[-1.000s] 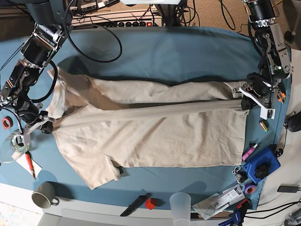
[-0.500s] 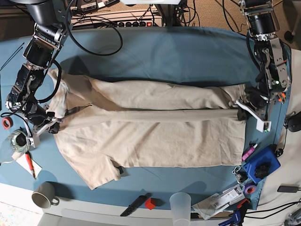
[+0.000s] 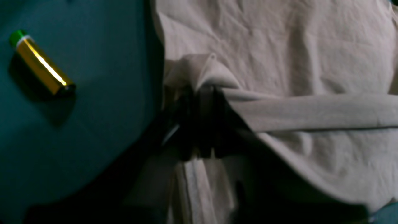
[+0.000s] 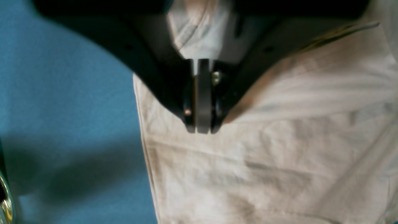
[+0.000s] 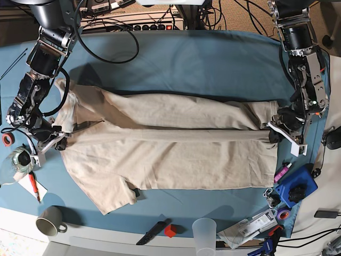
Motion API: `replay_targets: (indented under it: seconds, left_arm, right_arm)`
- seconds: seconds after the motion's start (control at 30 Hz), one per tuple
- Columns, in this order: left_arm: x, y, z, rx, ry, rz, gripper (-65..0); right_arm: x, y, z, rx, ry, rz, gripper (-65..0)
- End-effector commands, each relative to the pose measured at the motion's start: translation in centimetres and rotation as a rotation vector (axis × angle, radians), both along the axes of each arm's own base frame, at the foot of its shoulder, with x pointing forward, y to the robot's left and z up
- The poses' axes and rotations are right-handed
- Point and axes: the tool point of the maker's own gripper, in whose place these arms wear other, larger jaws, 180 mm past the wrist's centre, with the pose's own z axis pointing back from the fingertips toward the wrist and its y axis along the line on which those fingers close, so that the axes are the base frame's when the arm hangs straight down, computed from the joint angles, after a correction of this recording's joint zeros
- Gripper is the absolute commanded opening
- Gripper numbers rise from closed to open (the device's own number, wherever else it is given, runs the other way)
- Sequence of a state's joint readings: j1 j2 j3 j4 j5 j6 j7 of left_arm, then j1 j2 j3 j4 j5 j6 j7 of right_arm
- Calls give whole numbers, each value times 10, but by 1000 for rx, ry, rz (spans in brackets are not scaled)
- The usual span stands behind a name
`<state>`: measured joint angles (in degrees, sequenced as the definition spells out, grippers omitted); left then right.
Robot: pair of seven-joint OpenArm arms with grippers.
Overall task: Fold the T-shirt properly
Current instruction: 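Fold the lifted strip inward toward the shirt's middle with both grippers, then release the fold and move both grippers to the shirt's side edges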
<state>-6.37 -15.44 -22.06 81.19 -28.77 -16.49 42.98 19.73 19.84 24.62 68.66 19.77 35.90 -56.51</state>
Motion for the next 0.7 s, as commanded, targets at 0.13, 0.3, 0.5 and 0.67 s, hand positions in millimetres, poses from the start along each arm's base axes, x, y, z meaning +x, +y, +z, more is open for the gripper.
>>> replay_targets:
  seconds: [0.13, 0.3, 0.5, 0.67]
  left_arm:
    - [15, 7, 24, 17, -77, 8, -374]
    - [29, 7, 41, 19, -107, 2, -374]
    - [36, -1, 61, 52, -26, -67, -375]
    - [32, -2, 83, 64, 15, -127, -375]
  right_arm:
    - [16, -7, 31, -14, -107, 12, -424]
    - [25, -7, 56, 86, -189, 0, -424]
    - [27, -15, 89, 193, -221, -13, -424]
    - [17, -21, 113, 253, -270, -2, -425]
